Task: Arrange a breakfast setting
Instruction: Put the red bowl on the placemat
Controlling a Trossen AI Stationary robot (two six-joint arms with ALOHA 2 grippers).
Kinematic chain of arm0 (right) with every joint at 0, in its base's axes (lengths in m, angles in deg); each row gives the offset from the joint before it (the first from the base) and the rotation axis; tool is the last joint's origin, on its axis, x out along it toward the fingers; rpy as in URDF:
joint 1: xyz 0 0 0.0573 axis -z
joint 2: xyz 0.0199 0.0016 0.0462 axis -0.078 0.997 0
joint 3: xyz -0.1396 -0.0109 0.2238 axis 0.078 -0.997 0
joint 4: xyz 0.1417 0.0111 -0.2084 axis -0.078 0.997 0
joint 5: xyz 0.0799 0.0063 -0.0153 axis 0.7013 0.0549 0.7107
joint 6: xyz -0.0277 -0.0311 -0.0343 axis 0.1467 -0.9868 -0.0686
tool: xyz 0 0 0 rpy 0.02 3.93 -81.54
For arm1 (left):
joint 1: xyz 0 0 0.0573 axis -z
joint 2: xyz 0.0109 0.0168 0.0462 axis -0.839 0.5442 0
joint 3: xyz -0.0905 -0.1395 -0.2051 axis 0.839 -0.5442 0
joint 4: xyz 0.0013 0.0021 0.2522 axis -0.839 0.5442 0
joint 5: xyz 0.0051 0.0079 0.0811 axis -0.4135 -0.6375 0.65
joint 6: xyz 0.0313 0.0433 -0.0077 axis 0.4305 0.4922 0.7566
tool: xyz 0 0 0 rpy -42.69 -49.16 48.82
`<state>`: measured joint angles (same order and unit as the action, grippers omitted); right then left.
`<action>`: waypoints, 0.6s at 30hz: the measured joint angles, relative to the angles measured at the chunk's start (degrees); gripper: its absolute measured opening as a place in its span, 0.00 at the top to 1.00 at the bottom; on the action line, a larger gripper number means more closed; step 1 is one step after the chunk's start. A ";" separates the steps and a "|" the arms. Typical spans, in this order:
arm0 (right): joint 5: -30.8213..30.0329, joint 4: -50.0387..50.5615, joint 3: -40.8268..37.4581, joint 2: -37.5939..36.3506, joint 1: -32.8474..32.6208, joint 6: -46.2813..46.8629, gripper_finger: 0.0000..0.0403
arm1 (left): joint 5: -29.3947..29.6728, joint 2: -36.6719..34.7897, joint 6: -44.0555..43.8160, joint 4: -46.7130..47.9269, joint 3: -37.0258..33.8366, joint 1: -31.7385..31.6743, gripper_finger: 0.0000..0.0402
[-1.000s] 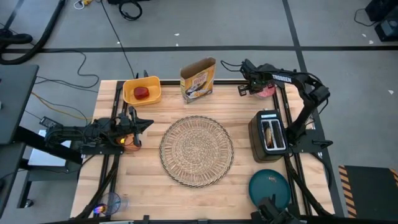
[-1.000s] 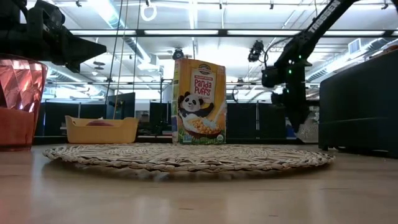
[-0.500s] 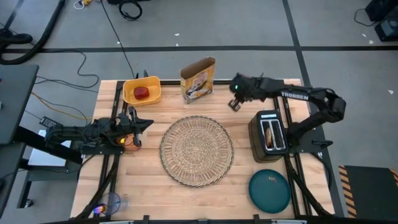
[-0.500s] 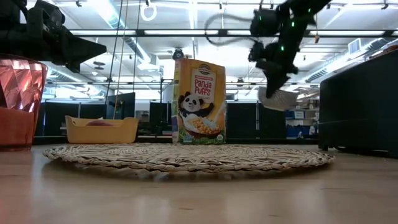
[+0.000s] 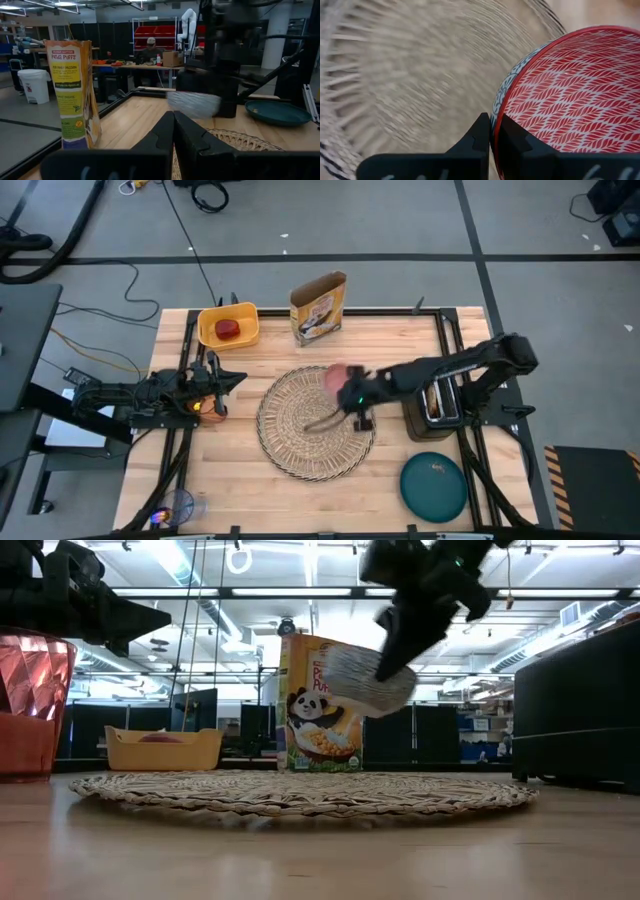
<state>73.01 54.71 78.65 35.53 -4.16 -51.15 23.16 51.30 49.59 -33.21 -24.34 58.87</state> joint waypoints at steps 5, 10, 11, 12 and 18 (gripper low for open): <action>0.37 8.27 13.30 11.06 -2.26 -6.32 0.94 | 0.00 0.02 0.00 0.02 -0.02 0.01 0.96; 2.73 16.08 22.59 19.19 -2.88 -9.84 0.94 | 0.02 0.02 0.00 0.00 -0.02 -0.01 0.96; 2.94 16.96 23.53 20.09 -3.16 -10.49 0.94 | 0.00 0.00 -0.02 0.00 -0.02 0.01 0.96; 3.55 17.52 24.19 20.92 -3.35 -11.09 0.94 | 0.00 0.02 0.00 0.01 -0.01 0.00 0.96; 7.51 17.65 24.51 24.40 -3.30 -11.67 0.94 | 0.00 0.00 0.00 0.02 0.00 -0.01 0.96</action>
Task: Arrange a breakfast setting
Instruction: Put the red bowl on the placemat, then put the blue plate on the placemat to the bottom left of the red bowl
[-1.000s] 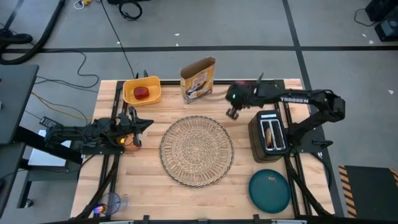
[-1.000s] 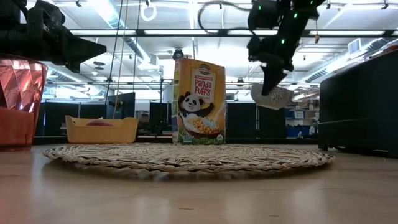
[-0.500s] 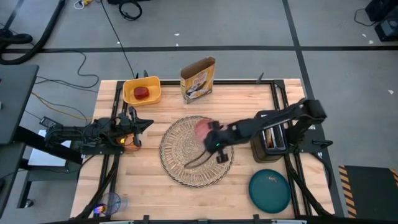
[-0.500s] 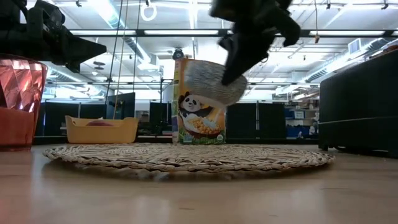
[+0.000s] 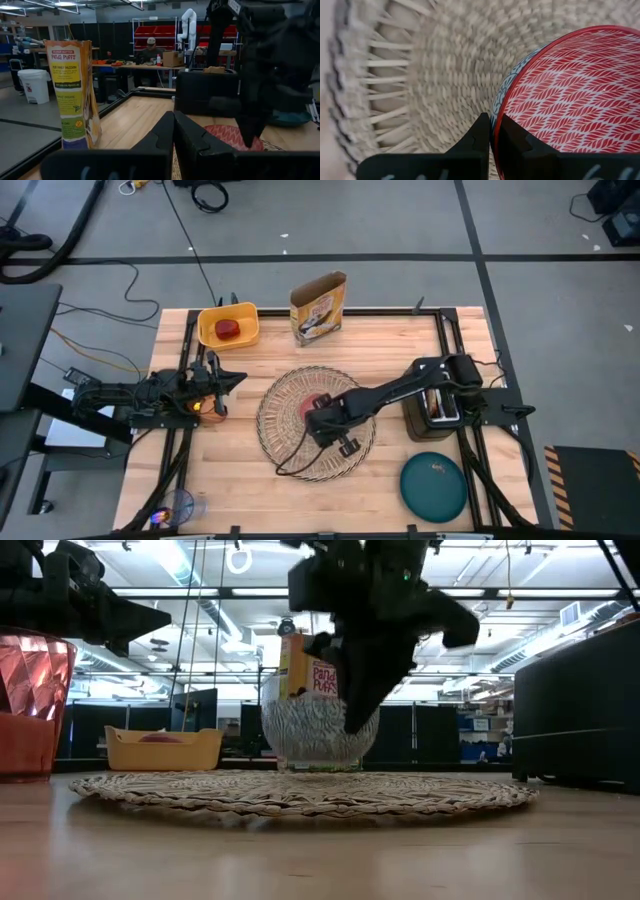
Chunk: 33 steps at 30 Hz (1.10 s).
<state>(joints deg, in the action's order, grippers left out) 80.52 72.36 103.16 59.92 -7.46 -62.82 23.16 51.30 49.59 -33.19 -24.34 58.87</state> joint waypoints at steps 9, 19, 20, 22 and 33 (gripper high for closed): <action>-0.74 -1.52 0.00 1.05 1.20 2.07 0.89 | 0.02 0.02 0.00 -0.01 0.00 -0.01 0.96; -0.56 -1.28 0.18 0.84 1.13 7.30 0.85 | 0.02 0.02 0.00 -0.02 -0.02 -0.01 0.96; -0.12 -0.43 0.62 0.84 1.11 7.98 0.84 | 0.02 0.00 -0.01 -0.02 -0.01 -0.01 0.96; 1.19 1.00 2.05 0.84 1.04 9.18 0.82 | 0.02 0.02 0.00 -0.02 0.00 -0.01 0.96; -12.03 18.27 6.67 -9.31 0.79 29.74 0.69 | 0.00 0.02 0.00 -0.02 -0.02 -0.01 0.96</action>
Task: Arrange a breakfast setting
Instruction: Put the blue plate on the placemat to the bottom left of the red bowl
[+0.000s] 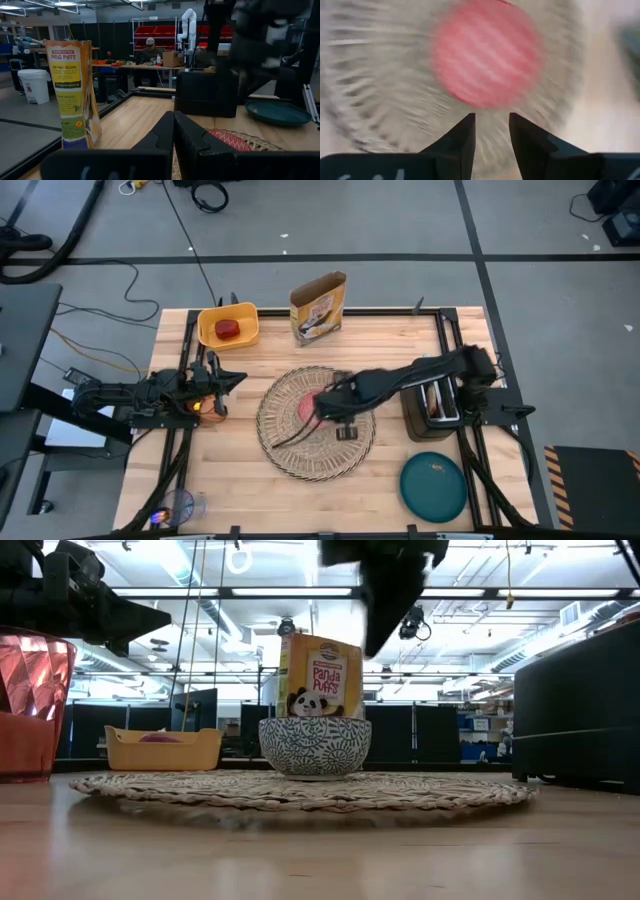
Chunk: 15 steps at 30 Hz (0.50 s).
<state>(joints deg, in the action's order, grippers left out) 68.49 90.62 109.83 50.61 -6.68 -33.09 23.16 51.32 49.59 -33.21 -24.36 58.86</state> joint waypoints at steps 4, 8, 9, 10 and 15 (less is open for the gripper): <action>-10.84 11.14 0.00 -5.53 -1.82 18.69 0.70 | 0.01 0.00 0.00 0.02 0.00 0.01 0.96; -14.28 23.41 0.00 -8.13 -4.34 39.20 0.70 | 0.01 0.00 0.00 0.00 0.02 0.00 0.96; -14.24 24.92 -0.18 -8.53 -5.00 43.93 0.70 | 0.02 -0.01 0.00 0.00 0.02 0.02 0.96; -13.91 23.93 -0.93 -9.31 -5.60 46.57 0.69 | 0.00 -0.01 0.00 0.00 0.01 0.00 0.96; -7.16 24.33 -4.94 -13.34 -8.67 55.59 0.64 | 0.01 -0.01 0.00 -0.05 0.01 0.02 0.96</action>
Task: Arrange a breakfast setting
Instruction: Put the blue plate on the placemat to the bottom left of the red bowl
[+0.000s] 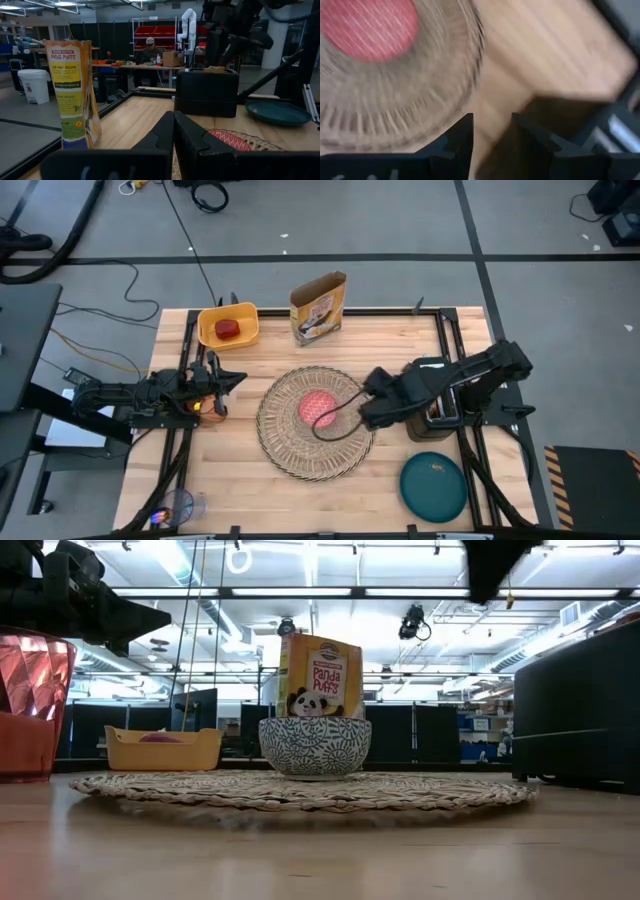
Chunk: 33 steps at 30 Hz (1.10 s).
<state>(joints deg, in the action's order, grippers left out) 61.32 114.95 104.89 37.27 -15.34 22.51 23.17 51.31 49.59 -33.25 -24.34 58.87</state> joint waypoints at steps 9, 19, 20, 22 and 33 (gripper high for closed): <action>14.96 -15.67 -6.30 0.97 -12.05 12.30 0.61 | -0.01 -0.01 0.00 0.08 0.00 -0.01 0.96; 23.18 -22.68 -7.76 11.79 -21.33 25.02 0.61 | -0.01 -0.01 0.00 0.07 -0.01 -0.01 0.96; 23.66 -22.94 -7.76 12.66 -21.88 26.19 0.61 | -0.01 -0.01 0.00 0.07 -0.01 -0.01 0.96; 23.61 -24.02 -7.76 14.21 -23.35 28.39 0.61 | -0.01 -0.01 0.00 0.07 0.00 -0.02 0.96; 23.61 -26.37 -8.04 19.13 -28.83 37.39 0.61 | -0.01 -0.01 0.00 0.09 0.00 0.00 0.96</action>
<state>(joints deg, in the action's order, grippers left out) 84.94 88.58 96.85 56.40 -44.18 59.90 23.16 51.30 49.59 -33.17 -24.34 58.88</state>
